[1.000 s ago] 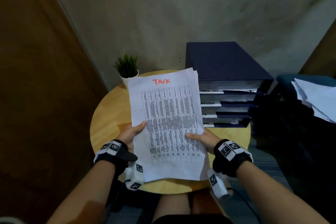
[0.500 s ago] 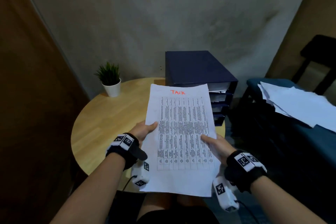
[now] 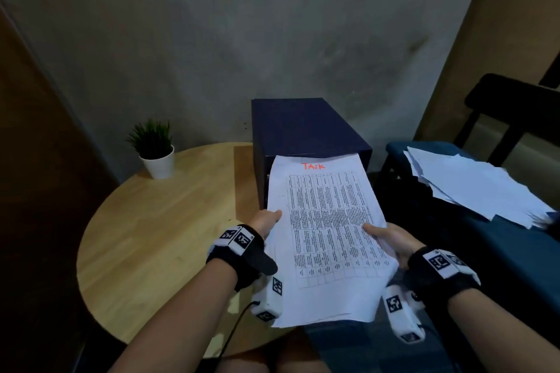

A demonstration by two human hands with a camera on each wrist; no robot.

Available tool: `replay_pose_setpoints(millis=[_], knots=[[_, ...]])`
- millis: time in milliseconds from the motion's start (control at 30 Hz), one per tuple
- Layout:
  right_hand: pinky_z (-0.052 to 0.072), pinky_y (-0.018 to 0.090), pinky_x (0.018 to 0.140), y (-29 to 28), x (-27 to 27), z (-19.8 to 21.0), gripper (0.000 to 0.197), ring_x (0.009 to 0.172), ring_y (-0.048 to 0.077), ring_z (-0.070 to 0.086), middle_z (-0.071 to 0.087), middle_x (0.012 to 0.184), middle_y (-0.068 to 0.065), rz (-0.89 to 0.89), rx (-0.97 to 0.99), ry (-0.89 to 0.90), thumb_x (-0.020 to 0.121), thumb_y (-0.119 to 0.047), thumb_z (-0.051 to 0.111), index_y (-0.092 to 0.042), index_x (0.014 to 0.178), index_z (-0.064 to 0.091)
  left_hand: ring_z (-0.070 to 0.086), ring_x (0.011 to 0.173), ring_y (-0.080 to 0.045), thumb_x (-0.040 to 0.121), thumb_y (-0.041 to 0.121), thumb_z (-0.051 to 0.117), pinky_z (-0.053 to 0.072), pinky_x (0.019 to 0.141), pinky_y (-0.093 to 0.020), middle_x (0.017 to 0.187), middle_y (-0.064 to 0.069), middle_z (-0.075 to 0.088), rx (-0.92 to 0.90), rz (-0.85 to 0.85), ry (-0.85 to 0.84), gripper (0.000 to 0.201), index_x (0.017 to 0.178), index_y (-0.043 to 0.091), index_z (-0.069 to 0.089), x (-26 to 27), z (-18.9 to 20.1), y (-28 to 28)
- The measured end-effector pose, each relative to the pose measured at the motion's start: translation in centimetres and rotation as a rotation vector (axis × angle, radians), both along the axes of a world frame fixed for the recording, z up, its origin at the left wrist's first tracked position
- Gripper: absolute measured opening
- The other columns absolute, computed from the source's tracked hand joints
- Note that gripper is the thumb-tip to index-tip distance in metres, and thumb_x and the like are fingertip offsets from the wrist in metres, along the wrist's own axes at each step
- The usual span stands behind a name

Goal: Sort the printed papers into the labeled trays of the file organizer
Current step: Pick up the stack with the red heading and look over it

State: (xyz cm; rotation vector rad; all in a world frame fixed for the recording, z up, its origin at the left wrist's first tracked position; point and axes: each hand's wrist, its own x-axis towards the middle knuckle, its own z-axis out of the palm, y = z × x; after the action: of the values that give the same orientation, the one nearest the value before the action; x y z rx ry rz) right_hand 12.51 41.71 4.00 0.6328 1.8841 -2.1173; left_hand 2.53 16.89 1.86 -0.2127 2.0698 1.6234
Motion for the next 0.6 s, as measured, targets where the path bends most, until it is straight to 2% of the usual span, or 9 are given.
replay_pose_setpoints(millis=[33, 67, 100, 167, 233, 300, 367, 467, 600], knots=[[0.057, 0.035, 0.068, 0.4, -0.3, 0.2, 0.020, 0.070, 0.023, 0.070, 0.074, 0.076, 0.010, 0.011, 0.018, -0.017, 0.099, -0.007, 0.040, -0.002, 0.101, 0.059, 0.051, 0.080, -0.027, 0.100, 0.027, 0.042, 0.035, 0.068, -0.032, 0.089, -0.020, 0.050, -0.006, -0.004, -0.026, 0.038, 0.113, -0.009, 0.049, 0.2, 0.2, 0.2], [0.055, 0.035, 0.071, 0.7, -0.6, 0.4, 0.020, 0.072, 0.023, 0.070, 0.074, 0.075, 0.009, 0.025, 0.040, -0.035, 0.099, -0.008, 0.041, -0.003, 0.100, 0.060, 0.042, 0.067, -0.021, 0.100, 0.027, 0.043, 0.034, 0.062, -0.032, 0.076, -0.014, 0.042, -0.023, -0.006, -0.051, 0.032, 0.092, -0.003, 0.051, 0.0, -0.2, 0.3], [0.055, 0.034, 0.071, 1.1, -0.9, 0.4, 0.021, 0.070, 0.023, 0.070, 0.075, 0.074, 0.009, 0.041, 0.056, -0.052, 0.099, -0.009, 0.040, -0.004, 0.098, 0.060, 0.044, 0.069, -0.021, 0.098, 0.028, 0.046, 0.042, 0.067, -0.037, 0.077, -0.013, 0.045, -0.013, -0.002, -0.068, 0.030, 0.084, 0.002, 0.050, -0.2, -0.5, 0.5], [0.055, 0.033, 0.069, 1.7, -1.2, 0.4, 0.021, 0.064, 0.020, 0.072, 0.075, 0.071, 0.007, 0.058, 0.088, -0.072, 0.099, -0.011, 0.041, -0.005, 0.097, 0.060, 0.052, 0.088, -0.024, 0.093, 0.029, 0.052, 0.049, 0.095, -0.045, 0.096, -0.012, 0.056, 0.038, 0.003, -0.051, 0.027, 0.104, 0.005, 0.056, -1.2, -2.3, 0.6], [0.054, 0.034, 0.072, 2.3, -1.6, 0.5, 0.020, 0.063, 0.018, 0.073, 0.076, 0.072, 0.006, 0.054, 0.103, -0.072, 0.099, -0.012, 0.041, -0.005, 0.100, 0.060, 0.053, 0.096, -0.023, 0.090, 0.034, 0.055, 0.044, 0.100, -0.041, 0.105, -0.009, 0.059, 0.129, -0.004, -0.075, 0.053, 0.133, 0.004, 0.048, -2.4, -3.7, 0.7], [0.051, 0.036, 0.078, 2.6, -2.2, 0.9, 0.020, 0.067, 0.020, 0.073, 0.076, 0.076, 0.007, 0.038, 0.115, -0.050, 0.099, -0.013, 0.041, -0.005, 0.106, 0.058, 0.053, 0.118, -0.026, 0.095, 0.033, 0.049, 0.040, 0.103, -0.037, 0.133, -0.007, 0.054, 0.251, -0.030, -0.108, 0.058, 0.146, 0.010, 0.032, -0.6, -0.5, 0.8], [0.051, 0.036, 0.075, 2.5, -3.0, 1.7, 0.023, 0.074, 0.024, 0.070, 0.072, 0.085, 0.009, 0.008, 0.096, -0.009, 0.100, -0.012, 0.040, -0.005, 0.115, 0.055, 0.046, 0.132, -0.029, 0.101, 0.020, 0.040, 0.037, 0.110, -0.039, 0.144, -0.009, 0.045, 0.324, -0.048, -0.072, 0.047, 0.145, 0.007, 0.032, 0.1, 1.4, 0.8], [0.052, 0.033, 0.070, 2.2, -4.8, 2.6, 0.029, 0.073, 0.021, 0.068, 0.067, 0.097, 0.012, -0.041, 0.115, 0.047, 0.100, -0.010, 0.039, 0.000, 0.125, 0.050, 0.045, 0.132, -0.031, 0.100, 0.010, 0.041, 0.033, 0.114, -0.043, 0.144, -0.014, 0.046, 0.337, -0.108, -0.035, 0.042, 0.142, 0.005, 0.037, 0.7, 2.1, 0.5], [0.047, 0.032, 0.071, 1.4, -6.9, 2.9, 0.036, 0.086, 0.029, 0.059, 0.057, 0.122, 0.022, -0.106, 0.186, 0.087, 0.100, -0.012, 0.041, 0.007, 0.129, 0.047, 0.046, 0.131, -0.033, 0.095, -0.002, 0.046, 0.037, 0.109, -0.043, 0.141, -0.015, 0.048, 0.280, -0.205, -0.092, 0.045, 0.139, 0.003, 0.040, 1.8, 0.4, -0.1]])
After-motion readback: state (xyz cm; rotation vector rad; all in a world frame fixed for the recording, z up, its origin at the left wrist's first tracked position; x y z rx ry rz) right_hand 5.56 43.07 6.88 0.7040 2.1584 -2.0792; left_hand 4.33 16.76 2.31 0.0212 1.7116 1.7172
